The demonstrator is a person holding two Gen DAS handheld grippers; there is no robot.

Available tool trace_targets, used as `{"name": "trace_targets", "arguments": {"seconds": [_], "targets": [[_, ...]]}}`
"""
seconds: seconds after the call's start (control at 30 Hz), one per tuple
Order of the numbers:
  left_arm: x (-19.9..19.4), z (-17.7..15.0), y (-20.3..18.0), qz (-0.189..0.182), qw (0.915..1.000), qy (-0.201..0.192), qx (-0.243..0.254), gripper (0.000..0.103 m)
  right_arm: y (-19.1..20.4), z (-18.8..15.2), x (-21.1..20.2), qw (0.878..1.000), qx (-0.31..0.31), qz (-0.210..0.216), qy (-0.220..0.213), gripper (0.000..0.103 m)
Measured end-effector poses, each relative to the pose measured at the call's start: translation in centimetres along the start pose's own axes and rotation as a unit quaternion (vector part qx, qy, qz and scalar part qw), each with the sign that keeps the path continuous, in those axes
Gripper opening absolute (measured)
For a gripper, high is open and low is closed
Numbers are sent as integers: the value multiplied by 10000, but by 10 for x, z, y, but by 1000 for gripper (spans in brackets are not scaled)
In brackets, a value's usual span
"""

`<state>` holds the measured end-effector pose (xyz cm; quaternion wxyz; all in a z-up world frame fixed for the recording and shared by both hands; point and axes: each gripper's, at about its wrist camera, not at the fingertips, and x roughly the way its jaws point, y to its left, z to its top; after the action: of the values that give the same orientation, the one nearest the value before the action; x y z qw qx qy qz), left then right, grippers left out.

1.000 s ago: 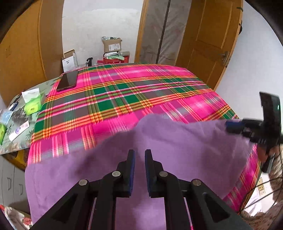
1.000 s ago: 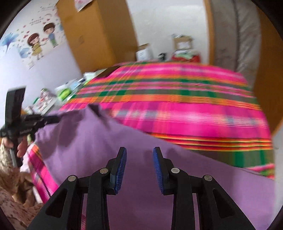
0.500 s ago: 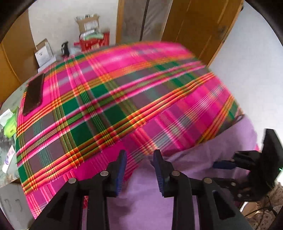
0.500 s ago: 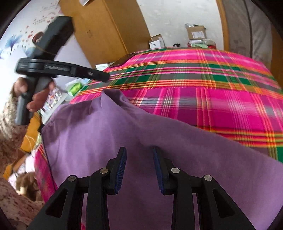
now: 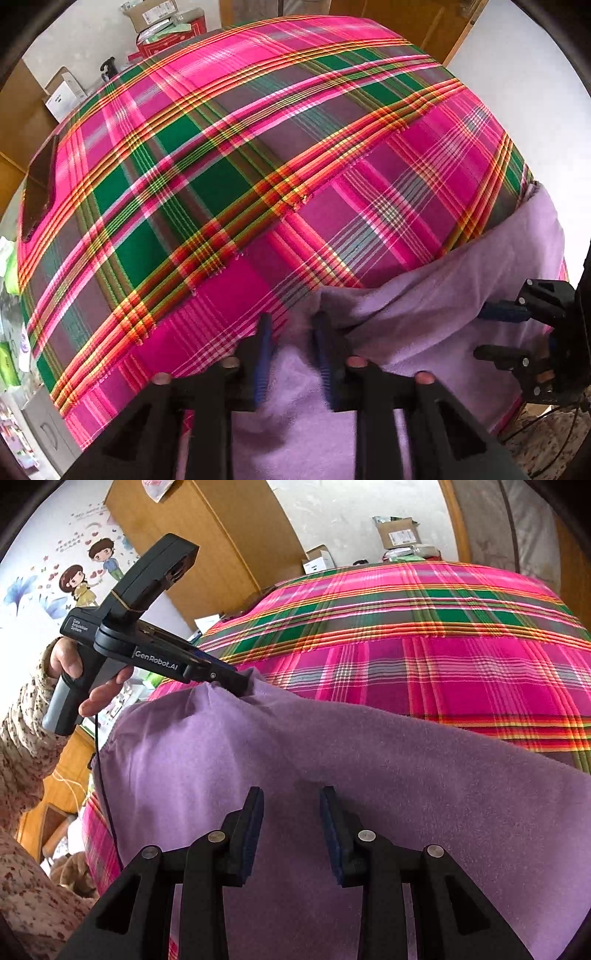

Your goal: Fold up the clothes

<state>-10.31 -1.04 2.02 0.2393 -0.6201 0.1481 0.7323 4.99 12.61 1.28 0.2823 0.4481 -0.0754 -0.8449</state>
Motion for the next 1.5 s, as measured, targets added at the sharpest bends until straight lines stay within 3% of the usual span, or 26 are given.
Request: {"name": "trace_targets", "arguments": {"seconds": [0.07, 0.2, 0.37, 0.53, 0.83, 0.97, 1.17, 1.3, 1.5], "targets": [[-2, -1, 1, 14, 10000, -74, -48, 10, 0, -1, 0, 10000, 16, 12, -6, 33], [-9, -1, 14, -230, 9986, -283, -394, 9, -3, -1, 2, 10000, 81, 48, -6, 33], [5, -1, 27, -462, 9967, -192, -638, 9, -4, -2, 0, 9999, 129, 77, -16, 33], [-1, -6, 35, -745, 9928, -366, -866, 9, 0, 2, -2, 10000, 78, -27, 8, 33], [-31, -21, 65, -1119, 9809, -1074, -1174, 18, 24, 34, -12, 9931, -1037, -469, -268, 33], [-32, -38, 75, -1077, 9812, -1004, -1249, 19, 29, 55, 5, 9900, -1330, -393, -246, 32], [-18, -54, 75, -912, 9854, -774, -1209, 20, 28, 79, 48, 9861, -1631, -281, 165, 18], [-14, -56, 74, -915, 9859, -745, -1185, 20, 44, 78, 66, 9767, -2064, 214, 553, 17], [-18, -56, 70, -907, 9860, -844, -1114, 20, 47, 81, 83, 9703, -2240, 258, 876, 21]]}}
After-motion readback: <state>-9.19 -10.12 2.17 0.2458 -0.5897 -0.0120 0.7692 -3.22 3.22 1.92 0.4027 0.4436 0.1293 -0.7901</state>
